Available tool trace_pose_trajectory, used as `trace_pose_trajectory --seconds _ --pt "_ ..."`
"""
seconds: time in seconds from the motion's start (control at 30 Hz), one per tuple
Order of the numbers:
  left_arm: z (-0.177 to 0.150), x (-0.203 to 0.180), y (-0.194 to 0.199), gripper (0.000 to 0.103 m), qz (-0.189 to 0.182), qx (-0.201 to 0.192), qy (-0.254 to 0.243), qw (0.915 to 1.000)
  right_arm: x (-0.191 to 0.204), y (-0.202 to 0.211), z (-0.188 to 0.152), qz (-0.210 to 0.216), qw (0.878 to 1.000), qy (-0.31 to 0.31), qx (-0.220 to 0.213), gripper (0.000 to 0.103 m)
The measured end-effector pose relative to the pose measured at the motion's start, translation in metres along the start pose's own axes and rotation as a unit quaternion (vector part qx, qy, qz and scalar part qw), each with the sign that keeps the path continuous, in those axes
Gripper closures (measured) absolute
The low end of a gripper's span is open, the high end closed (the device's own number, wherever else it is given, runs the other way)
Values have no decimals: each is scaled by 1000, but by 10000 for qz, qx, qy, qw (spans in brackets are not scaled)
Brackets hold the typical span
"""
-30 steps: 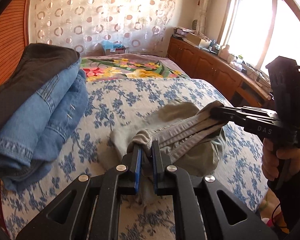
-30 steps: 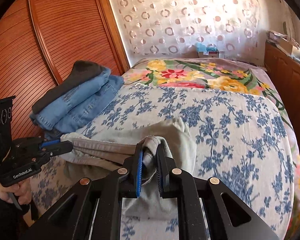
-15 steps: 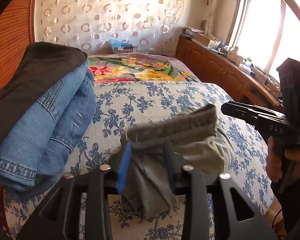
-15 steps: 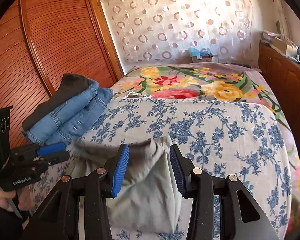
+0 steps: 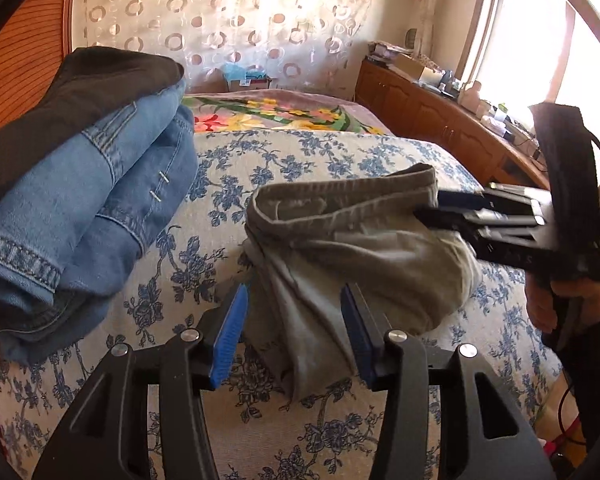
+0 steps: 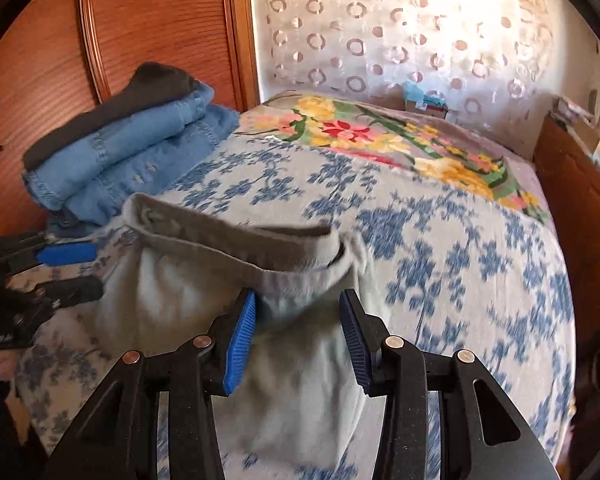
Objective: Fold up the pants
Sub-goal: 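Open both grippers to release the folded pants, then press the folded pants flat with both closed grippers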
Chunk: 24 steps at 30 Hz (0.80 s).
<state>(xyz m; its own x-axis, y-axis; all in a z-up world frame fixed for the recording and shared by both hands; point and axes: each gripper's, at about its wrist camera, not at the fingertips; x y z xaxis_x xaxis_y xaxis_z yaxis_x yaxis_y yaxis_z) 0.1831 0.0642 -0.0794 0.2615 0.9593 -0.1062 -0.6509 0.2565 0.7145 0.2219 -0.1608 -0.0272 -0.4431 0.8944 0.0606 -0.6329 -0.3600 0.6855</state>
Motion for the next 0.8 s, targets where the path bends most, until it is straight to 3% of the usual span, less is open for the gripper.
trace_pose_trajectory --seconds 0.13,0.27,0.53,0.8 --pt "-5 -1 4 53 62 -38 -48 10000 -11 0 11 -322 9978 -286 -500 59" --pt "-14 -6 8 53 -65 -43 -133 9999 -20 4 1 -117 9964 -657 -513 59" --pt "-35 -15 20 55 -122 -95 -206 9997 -28 39 -37 145 9971 -699 -271 59" --pt "-48 -21 18 65 -59 -6 -381 9993 -25 45 -68 131 9989 -383 221 59"
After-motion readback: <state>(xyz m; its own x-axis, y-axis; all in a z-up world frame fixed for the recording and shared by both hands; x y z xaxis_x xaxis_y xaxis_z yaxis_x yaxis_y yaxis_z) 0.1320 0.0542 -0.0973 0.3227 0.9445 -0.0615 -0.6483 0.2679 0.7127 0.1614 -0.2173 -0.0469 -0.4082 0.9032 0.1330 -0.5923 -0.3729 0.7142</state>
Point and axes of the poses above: each gripper's, at about its wrist camera, not at the fingertips, and y roughly against the way its jaws point, x to its left, z to its top, and after that the axes turned 5 degrees about -y, right-handed
